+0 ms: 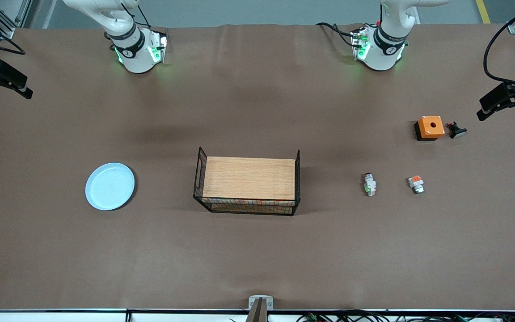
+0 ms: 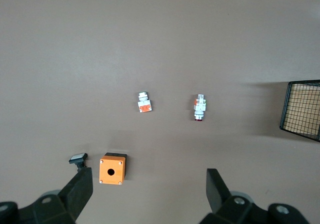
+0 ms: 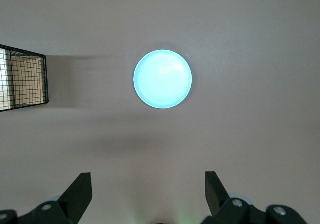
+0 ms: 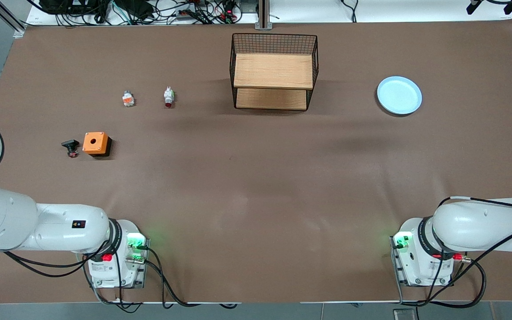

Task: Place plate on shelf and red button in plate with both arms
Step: 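Reach the left gripper toward the white-and-red button switch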

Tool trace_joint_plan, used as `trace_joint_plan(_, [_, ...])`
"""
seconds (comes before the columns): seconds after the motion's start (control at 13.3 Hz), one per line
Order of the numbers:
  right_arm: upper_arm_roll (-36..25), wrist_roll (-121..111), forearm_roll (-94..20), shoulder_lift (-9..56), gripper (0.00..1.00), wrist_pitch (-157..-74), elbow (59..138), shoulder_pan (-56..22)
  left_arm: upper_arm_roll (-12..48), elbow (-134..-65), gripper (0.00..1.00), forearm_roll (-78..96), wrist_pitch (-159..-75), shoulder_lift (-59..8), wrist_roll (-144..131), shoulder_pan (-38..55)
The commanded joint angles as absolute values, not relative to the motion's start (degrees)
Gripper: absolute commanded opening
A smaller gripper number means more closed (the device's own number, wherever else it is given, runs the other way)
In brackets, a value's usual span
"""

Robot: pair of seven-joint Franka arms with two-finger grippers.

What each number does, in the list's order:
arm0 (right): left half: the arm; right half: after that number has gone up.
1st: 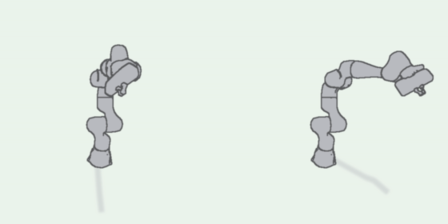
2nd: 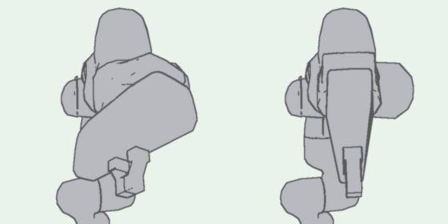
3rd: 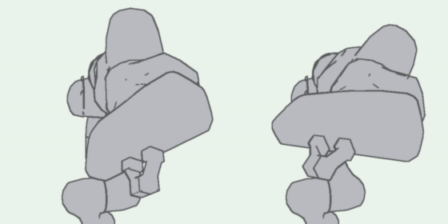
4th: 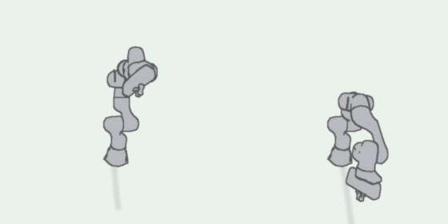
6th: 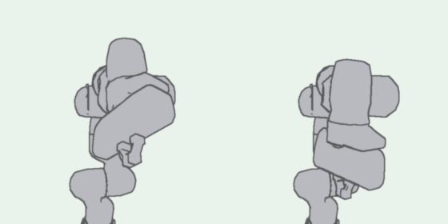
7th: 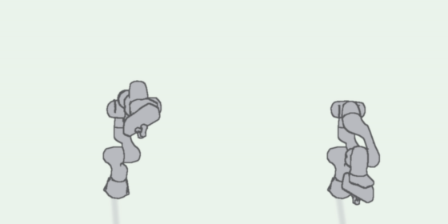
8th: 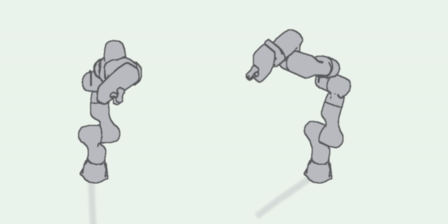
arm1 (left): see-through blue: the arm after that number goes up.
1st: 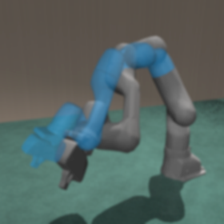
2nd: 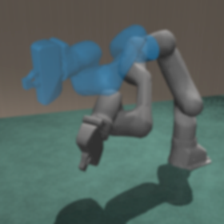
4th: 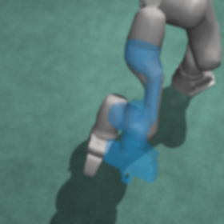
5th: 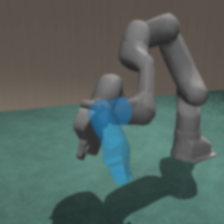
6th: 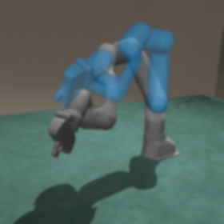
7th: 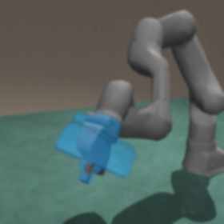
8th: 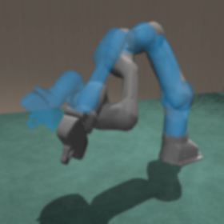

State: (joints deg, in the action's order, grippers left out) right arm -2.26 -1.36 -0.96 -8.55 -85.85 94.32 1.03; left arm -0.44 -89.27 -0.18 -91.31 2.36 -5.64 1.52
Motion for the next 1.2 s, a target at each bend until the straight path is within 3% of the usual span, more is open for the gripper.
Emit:
trace_joint_plan(0.0, [-2.4,-1.4,-0.7,-10.1,1.00,-86.1,96.0,1.0,-0.5,-88.6,1.00,0.9,-90.3,2.5,-4.8,1.4])
trace_joint_plan(0.45, [-2.5,-1.4,-0.7,-10.1,1.00,-86.1,95.9,1.0,-0.4,-89.5,1.00,1.1,-89.9,2.0,-5.3,1.5])
trace_joint_plan(0.83, [-2.5,-1.4,-0.7,-10.1,1.00,-86.2,96.0,1.1,2.0,-90.3,1.00,5.4,-87.4,-4.8,-6.6,2.0])
trace_joint_plan(1.13, [-2.5,-1.4,-0.7,-10.1,1.00,-86.2,95.9,1.0,4.0,-99.0,1.00,5.5,-96.1,-6.9,-8.2,2.0])
